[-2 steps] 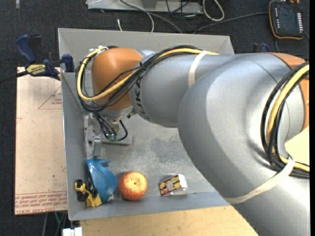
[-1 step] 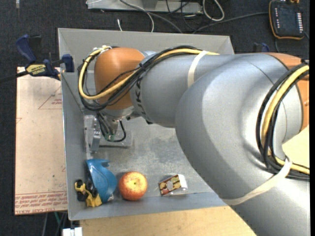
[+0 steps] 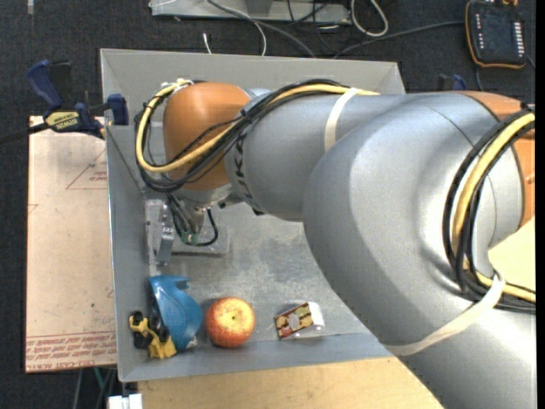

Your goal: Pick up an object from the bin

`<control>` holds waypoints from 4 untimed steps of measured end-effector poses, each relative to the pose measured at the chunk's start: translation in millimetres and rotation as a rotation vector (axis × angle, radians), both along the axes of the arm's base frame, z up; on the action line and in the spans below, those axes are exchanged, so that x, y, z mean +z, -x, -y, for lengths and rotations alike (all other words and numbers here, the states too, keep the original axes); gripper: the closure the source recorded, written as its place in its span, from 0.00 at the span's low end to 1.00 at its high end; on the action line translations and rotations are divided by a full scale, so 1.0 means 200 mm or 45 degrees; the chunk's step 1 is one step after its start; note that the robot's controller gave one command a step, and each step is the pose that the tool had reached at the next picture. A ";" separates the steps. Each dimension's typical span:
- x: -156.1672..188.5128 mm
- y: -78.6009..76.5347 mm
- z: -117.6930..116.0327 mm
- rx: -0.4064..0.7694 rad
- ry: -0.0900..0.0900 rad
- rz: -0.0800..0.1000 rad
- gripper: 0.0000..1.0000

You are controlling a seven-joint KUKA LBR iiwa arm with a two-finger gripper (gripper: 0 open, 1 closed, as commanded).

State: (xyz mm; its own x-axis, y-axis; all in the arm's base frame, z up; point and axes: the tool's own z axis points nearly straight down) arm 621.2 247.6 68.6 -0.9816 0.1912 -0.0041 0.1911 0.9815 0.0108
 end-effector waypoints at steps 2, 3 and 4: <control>0.19 0.00 0.00 -0.001 0.000 0.000 1.00; 0.23 0.00 0.00 0.000 -0.002 0.003 1.00; 0.34 0.01 0.01 0.000 0.003 -0.012 1.00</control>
Offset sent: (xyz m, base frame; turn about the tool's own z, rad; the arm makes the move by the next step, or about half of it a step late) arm -0.0020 -0.0007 0.0108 0.0004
